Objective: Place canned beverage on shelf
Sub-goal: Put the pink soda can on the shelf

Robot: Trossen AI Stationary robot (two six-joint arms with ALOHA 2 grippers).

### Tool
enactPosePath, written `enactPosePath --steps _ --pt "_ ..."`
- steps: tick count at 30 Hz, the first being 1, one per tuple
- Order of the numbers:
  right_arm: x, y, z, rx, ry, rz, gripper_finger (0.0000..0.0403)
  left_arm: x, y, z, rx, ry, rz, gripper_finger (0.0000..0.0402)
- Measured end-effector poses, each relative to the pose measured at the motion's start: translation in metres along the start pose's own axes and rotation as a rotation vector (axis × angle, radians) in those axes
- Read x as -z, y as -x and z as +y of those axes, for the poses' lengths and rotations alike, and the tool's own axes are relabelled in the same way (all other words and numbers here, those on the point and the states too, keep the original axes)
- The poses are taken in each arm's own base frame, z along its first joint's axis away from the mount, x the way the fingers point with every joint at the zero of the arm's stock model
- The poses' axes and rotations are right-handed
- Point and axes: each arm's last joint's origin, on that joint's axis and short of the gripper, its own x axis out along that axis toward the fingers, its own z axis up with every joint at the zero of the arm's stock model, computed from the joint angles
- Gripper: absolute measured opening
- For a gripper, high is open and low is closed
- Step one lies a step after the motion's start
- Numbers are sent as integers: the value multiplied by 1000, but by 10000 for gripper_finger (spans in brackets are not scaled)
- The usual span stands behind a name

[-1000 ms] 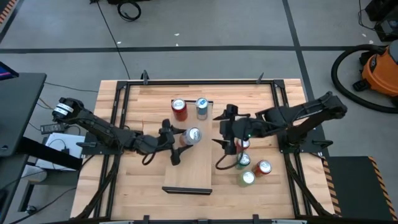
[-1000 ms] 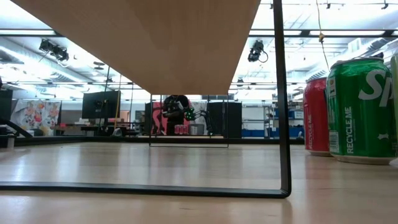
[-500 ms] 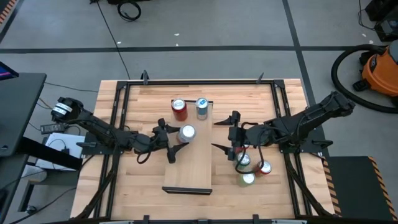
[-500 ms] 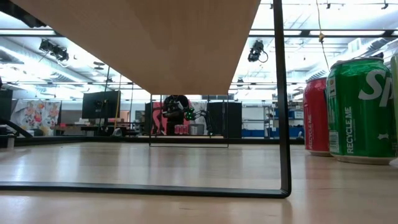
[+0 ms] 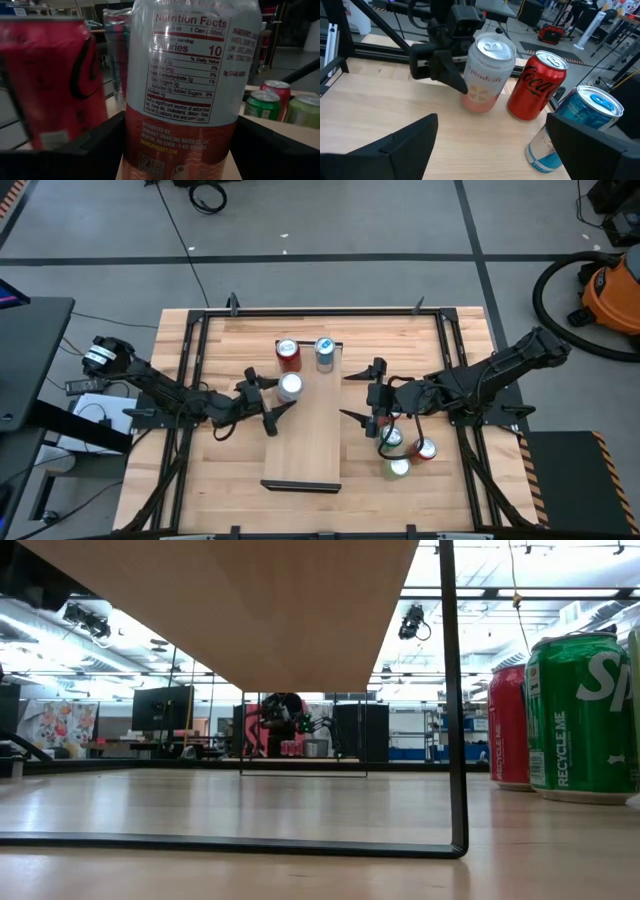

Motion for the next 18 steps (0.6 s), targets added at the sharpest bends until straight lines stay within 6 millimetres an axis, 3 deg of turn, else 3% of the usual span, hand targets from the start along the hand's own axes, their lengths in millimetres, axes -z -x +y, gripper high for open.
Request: enactPosePath --steps 9,18 --pt "-1 0 1 -27 -9 -15 382 16 6 24 -56 60 -32 305" --pt "-2 0 1 -27 -11 -17 382 18 3 31 -41 99 -31 313"
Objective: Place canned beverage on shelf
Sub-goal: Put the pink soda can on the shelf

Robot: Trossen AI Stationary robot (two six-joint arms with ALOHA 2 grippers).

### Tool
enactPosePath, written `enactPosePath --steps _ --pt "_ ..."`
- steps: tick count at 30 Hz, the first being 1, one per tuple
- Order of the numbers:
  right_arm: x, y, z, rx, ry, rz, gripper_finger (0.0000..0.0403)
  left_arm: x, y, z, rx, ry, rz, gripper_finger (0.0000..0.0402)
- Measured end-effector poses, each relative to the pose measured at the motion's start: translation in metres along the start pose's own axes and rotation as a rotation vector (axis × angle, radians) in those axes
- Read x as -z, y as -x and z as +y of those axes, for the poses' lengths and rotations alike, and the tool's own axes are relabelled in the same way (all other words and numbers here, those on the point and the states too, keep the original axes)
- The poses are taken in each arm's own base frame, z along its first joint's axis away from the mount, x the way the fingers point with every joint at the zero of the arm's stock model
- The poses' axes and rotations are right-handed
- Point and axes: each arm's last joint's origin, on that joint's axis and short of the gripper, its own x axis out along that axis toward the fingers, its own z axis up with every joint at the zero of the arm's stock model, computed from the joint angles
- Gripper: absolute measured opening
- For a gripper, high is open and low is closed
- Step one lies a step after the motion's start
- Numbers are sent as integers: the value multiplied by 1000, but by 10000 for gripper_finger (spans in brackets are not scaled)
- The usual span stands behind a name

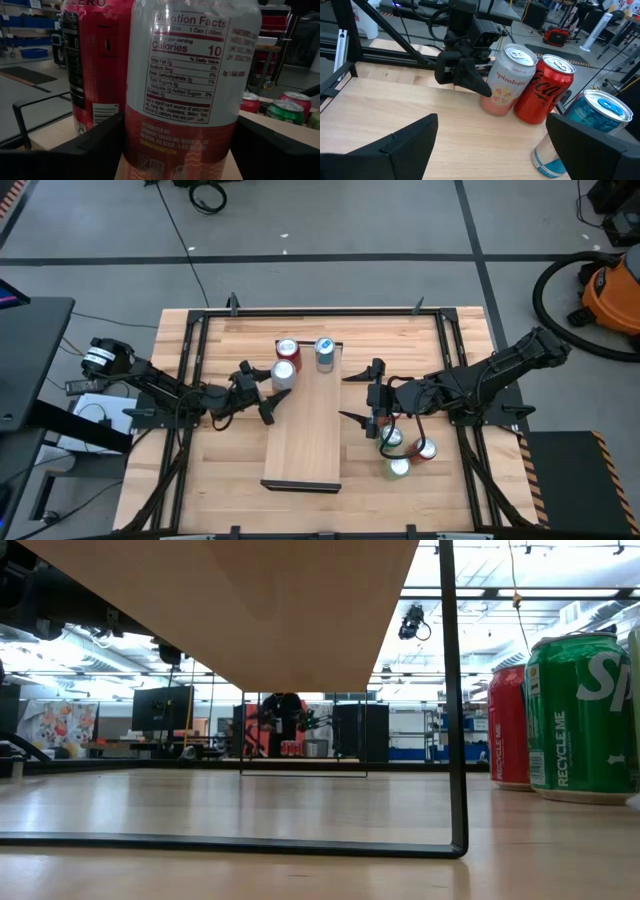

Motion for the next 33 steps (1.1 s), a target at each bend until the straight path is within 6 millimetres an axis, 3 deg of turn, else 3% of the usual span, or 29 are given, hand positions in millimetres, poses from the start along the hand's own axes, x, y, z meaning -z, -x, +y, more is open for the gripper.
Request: enactPosePath --steps 12,33 --pt "0 0 1 -22 -3 -3 382 0 0 0 -2 -26 -2 387" --pt "0 0 1 -37 -12 3 382 -9 14 -8 24 -142 -5 392"
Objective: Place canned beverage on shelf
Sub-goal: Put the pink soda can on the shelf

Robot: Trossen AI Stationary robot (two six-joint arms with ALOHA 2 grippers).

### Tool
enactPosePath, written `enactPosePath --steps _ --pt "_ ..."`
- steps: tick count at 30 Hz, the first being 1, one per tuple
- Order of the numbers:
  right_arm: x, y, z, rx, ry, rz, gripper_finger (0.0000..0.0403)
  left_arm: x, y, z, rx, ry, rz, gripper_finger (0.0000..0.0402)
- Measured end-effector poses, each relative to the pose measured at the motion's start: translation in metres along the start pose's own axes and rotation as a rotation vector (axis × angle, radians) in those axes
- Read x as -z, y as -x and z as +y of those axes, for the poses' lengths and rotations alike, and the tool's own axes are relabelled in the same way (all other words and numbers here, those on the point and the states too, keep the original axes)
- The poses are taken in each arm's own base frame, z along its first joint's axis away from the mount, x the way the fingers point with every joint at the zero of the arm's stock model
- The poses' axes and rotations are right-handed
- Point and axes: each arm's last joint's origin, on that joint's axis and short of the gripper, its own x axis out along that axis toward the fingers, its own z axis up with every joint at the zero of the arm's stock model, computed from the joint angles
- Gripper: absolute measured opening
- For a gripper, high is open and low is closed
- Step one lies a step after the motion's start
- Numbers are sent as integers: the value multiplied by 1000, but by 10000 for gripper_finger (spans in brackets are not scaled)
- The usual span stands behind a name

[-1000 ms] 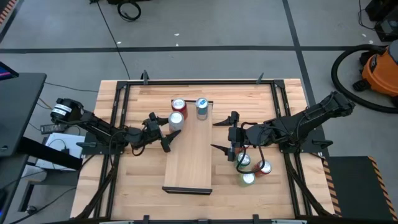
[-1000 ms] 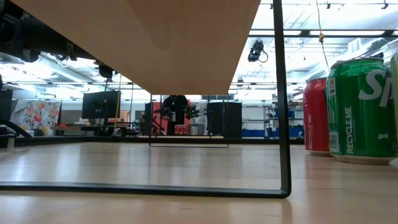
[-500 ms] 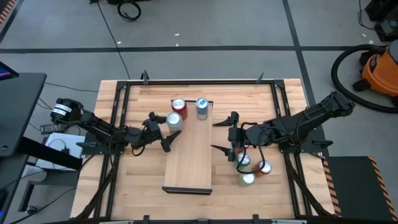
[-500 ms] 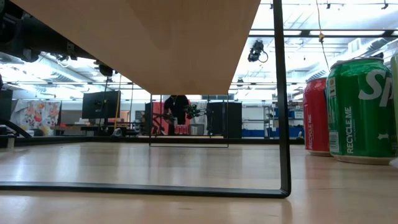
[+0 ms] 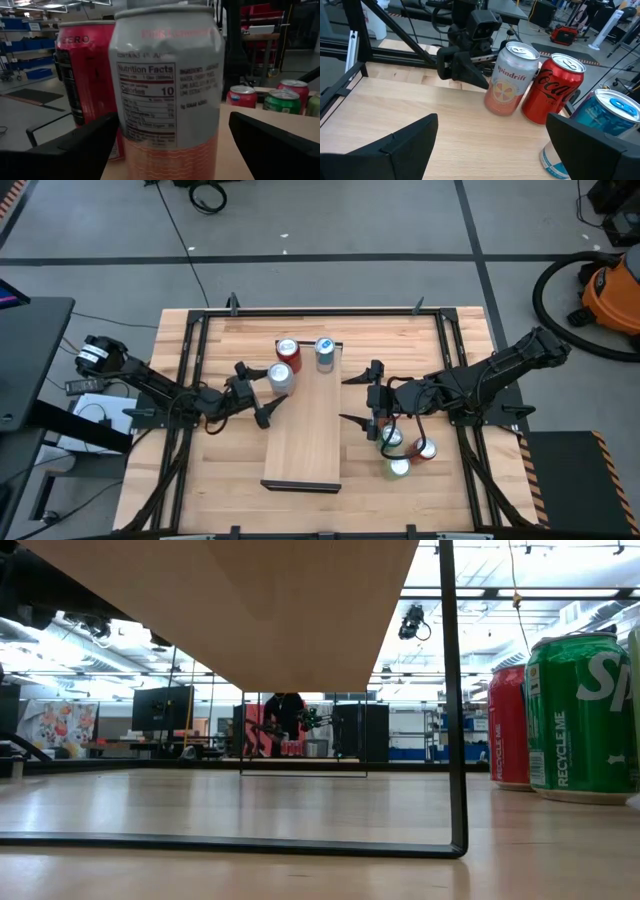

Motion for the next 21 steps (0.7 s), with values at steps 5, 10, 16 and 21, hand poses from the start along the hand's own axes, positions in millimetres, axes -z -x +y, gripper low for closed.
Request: enactPosePath --steps 5,10,16,21 --pt "0 0 0 0 -2 0 382 0 1 -1 10 25 4 392" --pt "0 0 0 0 -2 -1 382 2 1 -2 11 43 12 392" --pt "0 0 0 0 0 -2 382 3 1 -3 67 50 22 392" --pt "0 0 0 -1 1 -2 382 3 1 -4 97 47 26 392"
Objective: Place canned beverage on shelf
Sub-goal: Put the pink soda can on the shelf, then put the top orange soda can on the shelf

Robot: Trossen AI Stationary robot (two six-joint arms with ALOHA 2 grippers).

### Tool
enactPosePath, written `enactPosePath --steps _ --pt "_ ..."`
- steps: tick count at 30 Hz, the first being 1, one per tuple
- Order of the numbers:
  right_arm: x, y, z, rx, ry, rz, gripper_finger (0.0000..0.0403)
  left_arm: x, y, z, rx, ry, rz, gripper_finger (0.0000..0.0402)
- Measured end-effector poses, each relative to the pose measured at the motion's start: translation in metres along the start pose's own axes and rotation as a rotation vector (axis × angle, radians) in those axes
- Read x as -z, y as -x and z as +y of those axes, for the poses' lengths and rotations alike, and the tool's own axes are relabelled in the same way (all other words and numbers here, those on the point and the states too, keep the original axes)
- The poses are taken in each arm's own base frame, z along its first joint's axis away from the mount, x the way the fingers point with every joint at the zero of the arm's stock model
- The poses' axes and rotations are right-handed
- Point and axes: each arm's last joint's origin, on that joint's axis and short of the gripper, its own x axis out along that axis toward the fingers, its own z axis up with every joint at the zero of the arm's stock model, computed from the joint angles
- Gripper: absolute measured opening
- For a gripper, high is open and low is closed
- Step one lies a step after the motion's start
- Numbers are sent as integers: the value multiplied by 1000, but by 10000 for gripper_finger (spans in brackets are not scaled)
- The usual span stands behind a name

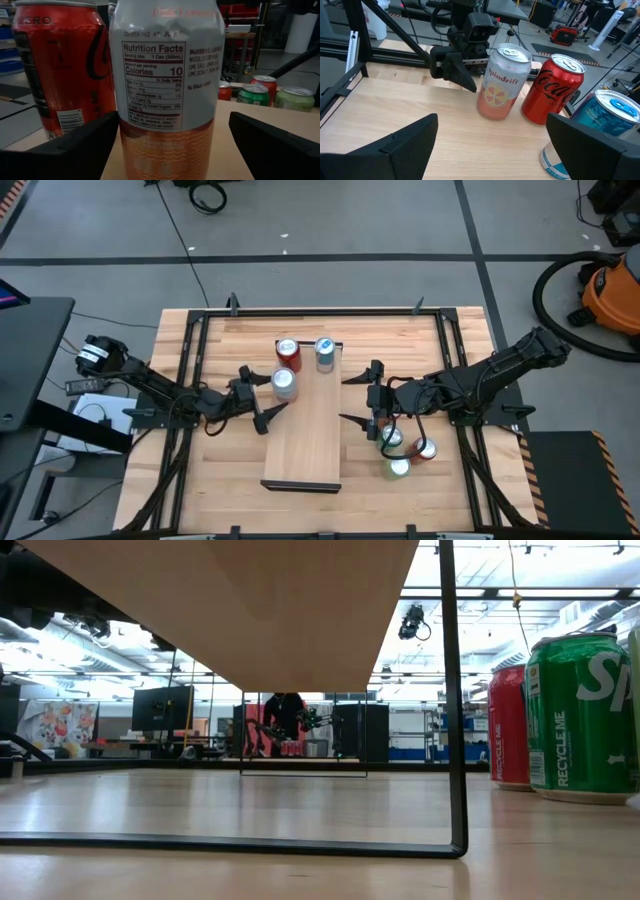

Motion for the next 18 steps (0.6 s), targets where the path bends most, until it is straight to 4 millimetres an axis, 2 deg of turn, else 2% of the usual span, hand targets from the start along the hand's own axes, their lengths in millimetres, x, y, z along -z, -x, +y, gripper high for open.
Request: enactPosePath --steps 10,18 --pt "0 0 0 -6 2 0 382 -3 2 0 1 -19 -8 392" --pt "0 0 0 2 10 1 382 -10 12 -1 -20 -63 -4 392"
